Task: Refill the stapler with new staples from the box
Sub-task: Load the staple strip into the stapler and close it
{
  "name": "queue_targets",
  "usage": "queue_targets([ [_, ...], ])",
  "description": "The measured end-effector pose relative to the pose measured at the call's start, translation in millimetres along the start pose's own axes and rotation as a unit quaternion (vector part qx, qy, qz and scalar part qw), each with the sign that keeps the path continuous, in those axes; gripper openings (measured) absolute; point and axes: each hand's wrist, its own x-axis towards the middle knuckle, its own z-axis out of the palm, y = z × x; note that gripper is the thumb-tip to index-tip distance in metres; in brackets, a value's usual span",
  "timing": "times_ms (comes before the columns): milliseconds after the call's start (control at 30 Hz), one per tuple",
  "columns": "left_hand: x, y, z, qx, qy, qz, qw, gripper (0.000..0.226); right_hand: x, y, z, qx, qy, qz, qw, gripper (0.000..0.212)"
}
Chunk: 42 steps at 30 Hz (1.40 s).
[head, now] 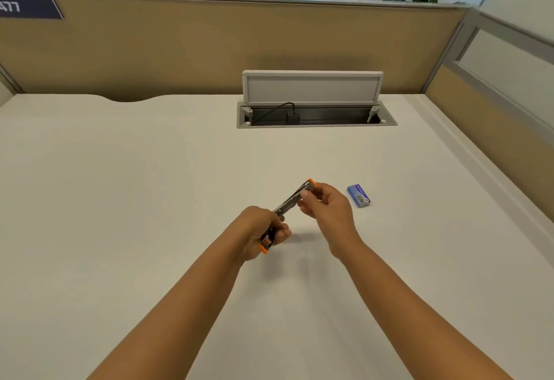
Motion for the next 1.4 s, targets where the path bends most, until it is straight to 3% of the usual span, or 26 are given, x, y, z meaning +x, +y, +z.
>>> queue_targets([
  [133, -10, 1, -4, -0.027, -0.083, -0.024, 0.996, 0.017, 5, -8, -6, 0.011, -0.02, -0.015, 1.0, 0.003],
  [200, -14, 1, -7, -0.023, -0.118, -0.041, 0.992, 0.018, 5, -10, -6, 0.006, -0.011, -0.018, 1.0, 0.01],
  [333, -17, -1, -7, -0.044, -0.162, -0.082, 0.982, 0.02, 2, -17, -3, -0.096, 0.046, -0.092, 0.99, 0.02],
  [500, -13, -5, -5, -0.103, -0.166, -0.113, 0.974, 0.019, -1, -20, -2, -0.352, 0.041, -0.234, 0.906, 0.007],
  [600, -7, -9, -3, -0.114, -0.155, -0.125, 0.973, 0.018, -2, -13, -3, -0.484, 0.011, -0.257, 0.837, 0.01],
  [667, -2, -13, -1, -0.114, -0.143, -0.135, 0.974, 0.019, -1, -12, -4, -0.52, -0.031, -0.23, 0.822, 0.018],
  [833, 8, -17, 3, -0.102, -0.102, -0.134, 0.98, 0.012, 1, -13, -4, -0.54, -0.087, -0.158, 0.822, 0.021],
  [1167, 9, -26, 16, 0.036, 0.048, 0.026, 0.998, 0.007, -2, -2, 1, -0.533, -0.067, -0.138, 0.832, 0.015],
  [1400, 11, -28, 15, 0.092, 0.078, 0.075, 0.99, 0.009, 1, 3, 3, -0.491, -0.054, -0.099, 0.864, 0.011],
])
